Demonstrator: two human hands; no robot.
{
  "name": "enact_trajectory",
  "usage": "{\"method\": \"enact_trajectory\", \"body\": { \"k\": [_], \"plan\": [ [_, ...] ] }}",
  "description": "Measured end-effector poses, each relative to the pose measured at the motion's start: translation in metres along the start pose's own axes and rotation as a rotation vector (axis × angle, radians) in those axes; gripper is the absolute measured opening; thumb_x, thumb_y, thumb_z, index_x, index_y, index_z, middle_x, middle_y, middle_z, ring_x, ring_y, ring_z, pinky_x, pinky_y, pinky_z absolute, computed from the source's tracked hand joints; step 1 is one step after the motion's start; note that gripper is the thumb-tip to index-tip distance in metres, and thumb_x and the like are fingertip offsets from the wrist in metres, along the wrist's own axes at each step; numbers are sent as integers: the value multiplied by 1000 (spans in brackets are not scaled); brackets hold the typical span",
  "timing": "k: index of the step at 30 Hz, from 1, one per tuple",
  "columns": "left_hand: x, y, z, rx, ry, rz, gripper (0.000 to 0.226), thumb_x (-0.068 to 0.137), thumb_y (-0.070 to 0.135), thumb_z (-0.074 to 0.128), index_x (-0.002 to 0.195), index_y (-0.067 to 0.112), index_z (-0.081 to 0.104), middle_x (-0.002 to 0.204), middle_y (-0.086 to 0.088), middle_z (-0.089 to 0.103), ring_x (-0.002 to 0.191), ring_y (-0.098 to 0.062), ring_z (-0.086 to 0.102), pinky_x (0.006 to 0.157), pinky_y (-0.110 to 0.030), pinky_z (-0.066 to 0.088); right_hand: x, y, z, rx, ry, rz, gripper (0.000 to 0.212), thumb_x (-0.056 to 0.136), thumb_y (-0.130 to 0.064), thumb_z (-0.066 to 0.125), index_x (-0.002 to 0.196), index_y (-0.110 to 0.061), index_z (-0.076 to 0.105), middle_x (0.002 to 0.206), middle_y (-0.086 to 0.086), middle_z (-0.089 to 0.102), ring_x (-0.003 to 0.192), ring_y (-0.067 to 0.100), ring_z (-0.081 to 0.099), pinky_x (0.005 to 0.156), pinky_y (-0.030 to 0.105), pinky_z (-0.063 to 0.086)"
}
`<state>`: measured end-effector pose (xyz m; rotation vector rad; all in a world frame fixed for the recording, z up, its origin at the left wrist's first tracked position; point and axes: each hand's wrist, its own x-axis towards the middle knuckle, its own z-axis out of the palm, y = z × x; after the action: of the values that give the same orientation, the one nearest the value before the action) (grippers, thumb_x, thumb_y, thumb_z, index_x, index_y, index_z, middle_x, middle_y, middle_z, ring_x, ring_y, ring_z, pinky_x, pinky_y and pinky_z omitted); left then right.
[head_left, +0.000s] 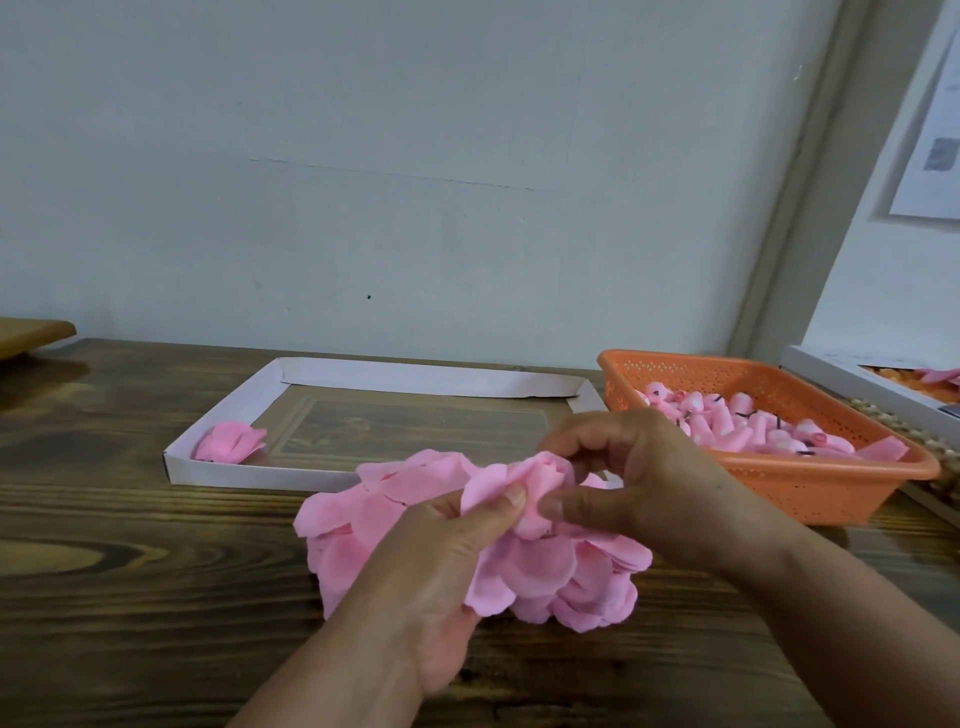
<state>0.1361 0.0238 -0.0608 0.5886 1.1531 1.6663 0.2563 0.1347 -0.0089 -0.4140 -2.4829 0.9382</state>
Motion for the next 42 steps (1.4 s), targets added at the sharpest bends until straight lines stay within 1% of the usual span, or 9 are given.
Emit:
{"method": "enact_trajectory", "body": {
  "k": [8,11,13,17,23,29,34,37,42],
  "plan": [
    [-3,-1,-2,58,16,28,17,86,13,60,87,11,77,87,-9,75,76,-20,71,76,-36,56,-7,8,13,148,69,-50,17,73,7,73,82,-7,71,79,11,69,69,22,63,66,33,54],
    [-6,3,-1,99,82,32,43,94,8,48,68,25,77,77,-10,75,69,-26,71,79,-47,56,-8,11,13,197,84,0,18,74,9,71,81,-8,71,80,10,70,68,16,65,64,30,55],
    [-8,5,3,127,92,32,48,95,5,45,66,27,76,75,-14,74,67,-34,68,84,-57,53,-8,11,13,154,85,4,19,75,7,71,79,-11,71,79,9,70,66,11,63,61,25,53],
    [-8,9,6,146,161,-16,47,91,4,53,56,27,75,68,-9,73,58,-23,70,79,-48,57,-9,8,13,-26,33,-84,24,77,6,69,77,-18,70,80,1,64,71,13,58,66,25,49],
    [-9,8,6,265,154,-16,26,93,16,55,76,7,73,75,-9,75,67,-23,72,82,-44,55,-10,-4,14,-255,-35,-165,17,81,4,65,83,-11,72,84,-5,60,77,10,55,69,27,48],
    [-14,4,10,356,146,6,37,96,35,49,70,35,75,77,9,73,98,-20,63,96,-50,48,-5,-12,14,-309,-73,-63,17,82,-1,62,87,-13,74,117,-14,52,81,3,55,70,14,43],
    [-18,10,15,320,102,75,43,95,41,46,60,50,69,62,16,70,77,-11,70,76,-37,56,-5,-8,13,-199,-54,-8,16,79,2,65,77,-13,71,98,-12,61,74,7,56,68,25,49],
    [-13,11,9,239,44,52,50,98,45,36,70,33,76,76,-1,75,76,-17,73,67,-38,60,-6,-5,10,-121,-20,44,15,79,-3,68,77,-17,69,82,8,66,73,24,58,70,40,50],
    [-7,11,-2,229,-43,13,31,100,23,48,87,9,72,90,-23,70,85,-40,62,92,-62,47,-6,-8,6,-51,19,57,15,78,-6,71,76,-20,67,75,21,62,60,18,47,57,38,43]
  ]
}}
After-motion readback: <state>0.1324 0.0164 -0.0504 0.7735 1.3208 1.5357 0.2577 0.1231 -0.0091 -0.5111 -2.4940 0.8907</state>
